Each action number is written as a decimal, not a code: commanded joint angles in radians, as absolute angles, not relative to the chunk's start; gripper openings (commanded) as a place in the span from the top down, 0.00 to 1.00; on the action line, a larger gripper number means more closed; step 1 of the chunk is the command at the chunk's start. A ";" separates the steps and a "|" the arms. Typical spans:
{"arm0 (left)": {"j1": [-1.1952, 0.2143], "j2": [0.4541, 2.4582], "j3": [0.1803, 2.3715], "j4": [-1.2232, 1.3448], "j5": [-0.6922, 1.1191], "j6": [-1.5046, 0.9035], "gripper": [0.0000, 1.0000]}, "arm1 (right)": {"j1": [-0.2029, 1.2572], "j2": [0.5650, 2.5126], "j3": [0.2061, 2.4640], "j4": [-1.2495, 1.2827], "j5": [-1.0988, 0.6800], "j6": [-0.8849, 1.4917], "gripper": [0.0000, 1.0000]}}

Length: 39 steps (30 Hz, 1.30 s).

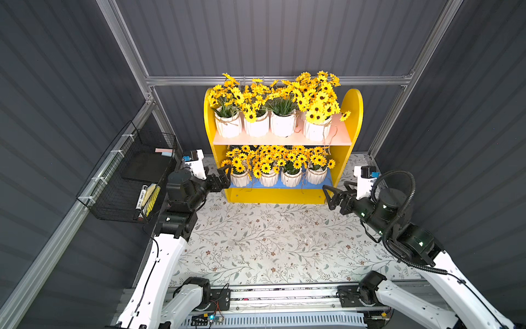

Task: Take the sunflower pots off the shelves
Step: Pick up the sunflower pot from the shelf.

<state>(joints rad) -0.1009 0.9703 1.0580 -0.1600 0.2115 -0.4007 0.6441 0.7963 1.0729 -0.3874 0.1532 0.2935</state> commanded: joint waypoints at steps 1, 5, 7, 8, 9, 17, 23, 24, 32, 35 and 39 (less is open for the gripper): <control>-0.098 0.981 1.083 -0.117 0.272 -0.374 0.00 | 0.715 0.845 1.139 -0.383 0.258 0.146 0.01; -0.098 0.982 1.058 -0.083 0.300 -0.360 0.00 | 0.732 0.907 1.208 -0.262 0.303 0.039 0.01; -0.098 0.982 1.049 -0.072 0.309 -0.353 0.01 | 0.732 0.955 1.274 -0.250 0.349 0.001 0.01; -0.098 0.982 1.043 -0.067 0.313 -0.352 0.01 | 0.732 0.983 1.306 -0.238 0.374 -0.018 0.01; -0.098 0.981 1.037 -0.059 0.316 -0.354 0.00 | 0.730 1.009 1.333 -0.225 0.388 -0.033 0.01; -0.098 0.978 0.998 -0.024 0.338 -0.349 0.00 | 0.683 1.200 1.550 -0.219 0.390 -0.054 0.01; -0.098 0.969 0.977 -0.013 0.343 -0.347 0.01 | 0.598 1.296 1.642 -0.229 0.309 -0.002 0.01; -0.098 0.968 0.975 -0.012 0.342 -0.348 0.01 | 0.588 1.306 1.652 -0.234 0.302 0.005 0.01; -0.098 0.960 0.969 -0.006 0.348 -0.347 0.00 | 0.527 1.356 1.684 -0.241 0.199 0.036 0.01; -0.098 0.961 0.965 -0.003 0.349 -0.347 0.01 | 0.520 1.371 1.694 -0.232 0.186 0.040 0.01; -0.098 0.959 0.964 -0.005 0.350 -0.347 0.00 | 0.514 1.397 1.709 -0.220 0.192 0.038 0.01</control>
<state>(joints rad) -0.1009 0.9749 0.9718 -0.0288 0.3305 -0.3664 0.5182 1.3838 1.6772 -0.2379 0.2096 0.0341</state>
